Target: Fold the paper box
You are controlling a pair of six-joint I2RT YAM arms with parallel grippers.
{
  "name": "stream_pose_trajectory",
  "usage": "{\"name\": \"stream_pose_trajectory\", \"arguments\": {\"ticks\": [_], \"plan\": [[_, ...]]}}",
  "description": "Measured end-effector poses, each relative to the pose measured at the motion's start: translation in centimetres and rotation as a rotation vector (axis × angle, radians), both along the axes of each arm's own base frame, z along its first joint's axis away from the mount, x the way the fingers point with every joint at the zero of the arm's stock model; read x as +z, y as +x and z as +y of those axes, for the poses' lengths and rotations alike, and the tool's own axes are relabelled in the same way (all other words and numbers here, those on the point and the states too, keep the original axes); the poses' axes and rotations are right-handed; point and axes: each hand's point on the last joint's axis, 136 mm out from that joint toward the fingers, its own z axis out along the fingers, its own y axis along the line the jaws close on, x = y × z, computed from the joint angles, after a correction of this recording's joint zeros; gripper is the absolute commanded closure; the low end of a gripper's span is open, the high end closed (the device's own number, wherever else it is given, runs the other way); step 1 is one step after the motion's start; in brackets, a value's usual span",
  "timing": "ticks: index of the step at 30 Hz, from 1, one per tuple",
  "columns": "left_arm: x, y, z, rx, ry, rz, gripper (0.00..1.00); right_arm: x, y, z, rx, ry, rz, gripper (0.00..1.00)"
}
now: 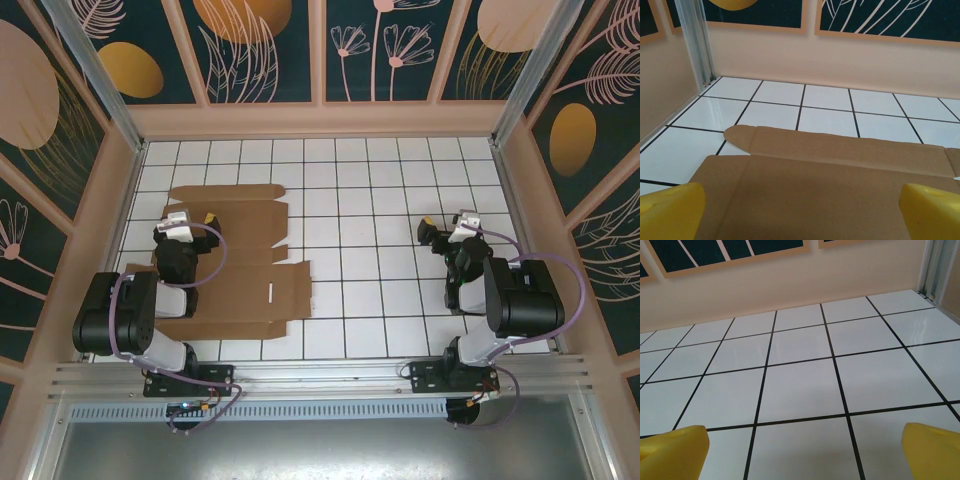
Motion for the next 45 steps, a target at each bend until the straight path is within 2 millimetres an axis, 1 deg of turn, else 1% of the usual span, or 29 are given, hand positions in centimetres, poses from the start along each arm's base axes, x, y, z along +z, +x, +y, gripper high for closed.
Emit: {"name": "stream_pose_trajectory", "arguments": {"ticks": [32,34,36,37,39,41,42,44,45], "plan": [[0.2,0.1,0.1,0.009,0.013,-0.004,0.01,0.2,0.0,0.4,0.026,0.0,-0.009,0.01],[0.3,0.1,0.1,0.01,0.013,-0.004,0.01,0.3,0.0,0.6,0.034,-0.006,-0.008,0.01],[0.7,0.1,0.1,0.012,0.018,0.01,0.01,1.0,-0.1,1.0,0.039,-0.027,-0.005,0.01],[1.4,0.2,0.0,0.01,0.021,0.007,0.01,1.8,0.1,1.4,0.046,-0.042,-0.015,0.01],[4.2,0.6,-0.6,-0.003,0.031,-0.035,0.01,4.5,0.4,3.1,0.084,-0.066,-0.067,0.01],[8.3,0.8,-1.9,-0.033,0.036,-0.114,0.01,8.4,0.1,6.0,0.151,-0.065,-0.163,0.01],[10.1,0.6,-2.5,-0.048,0.031,-0.15,0.01,9.8,-0.3,7.1,0.18,-0.056,-0.2,0.01],[13.7,0.1,-4.3,-0.094,-0.012,-0.202,0.01,13.1,-1.6,10.6,0.27,-0.033,-0.276,0.01],[15.1,-0.2,-5.2,-0.115,-0.036,-0.214,0.01,14.3,-2.2,12.2,0.312,-0.025,-0.295,0.01]]}}
